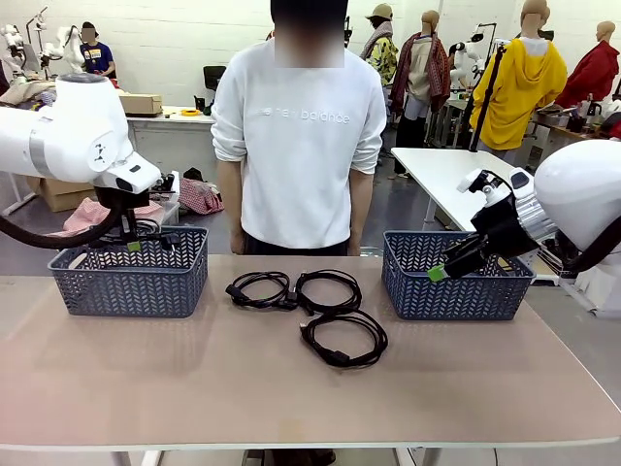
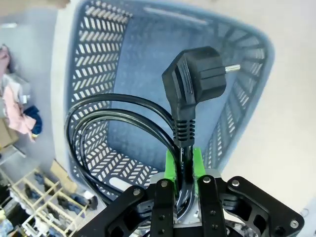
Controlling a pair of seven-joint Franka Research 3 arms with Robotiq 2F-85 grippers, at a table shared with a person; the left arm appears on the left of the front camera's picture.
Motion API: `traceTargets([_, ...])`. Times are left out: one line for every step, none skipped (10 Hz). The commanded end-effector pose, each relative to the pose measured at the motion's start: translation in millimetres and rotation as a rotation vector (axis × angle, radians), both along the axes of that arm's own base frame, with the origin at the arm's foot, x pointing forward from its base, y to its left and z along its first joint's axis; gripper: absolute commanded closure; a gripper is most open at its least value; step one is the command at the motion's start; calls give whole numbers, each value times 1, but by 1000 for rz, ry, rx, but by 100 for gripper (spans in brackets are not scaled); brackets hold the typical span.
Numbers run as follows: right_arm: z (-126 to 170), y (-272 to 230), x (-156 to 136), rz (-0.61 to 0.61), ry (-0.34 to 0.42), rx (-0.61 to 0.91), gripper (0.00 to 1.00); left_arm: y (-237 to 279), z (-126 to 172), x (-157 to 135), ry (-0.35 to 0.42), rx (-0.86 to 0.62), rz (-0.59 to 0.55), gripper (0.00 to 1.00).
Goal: Organize the cables according to human instructions.
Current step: Pick up a bundle of cables and place it in the basket indicated by the human.
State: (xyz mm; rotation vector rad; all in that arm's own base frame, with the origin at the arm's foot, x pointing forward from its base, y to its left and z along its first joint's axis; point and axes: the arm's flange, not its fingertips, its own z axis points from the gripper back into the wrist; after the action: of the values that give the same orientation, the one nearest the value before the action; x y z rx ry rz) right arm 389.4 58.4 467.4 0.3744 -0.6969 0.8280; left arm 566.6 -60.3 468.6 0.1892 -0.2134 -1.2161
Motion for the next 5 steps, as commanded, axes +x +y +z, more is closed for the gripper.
traceTargets([-2, -1, 3, 13, -12, 21, 0, 9, -4, 15, -13, 6, 21, 85])
traceTargets([-2, -1, 3, 13, -12, 21, 0, 10, -7, 18, -19, 6, 28, 85])
traceTargets([-2, -1, 3, 13, -12, 21, 0, 10, -9, 20, -22, 4, 32, 85])
traceTargets([-2, -1, 3, 13, -12, 21, 0, 11, -11, 22, -28, 0, 34, 85])
traceTargets([-2, -1, 3, 13, -12, 21, 0, 12, -13, 23, -32, 0, 36, 85])
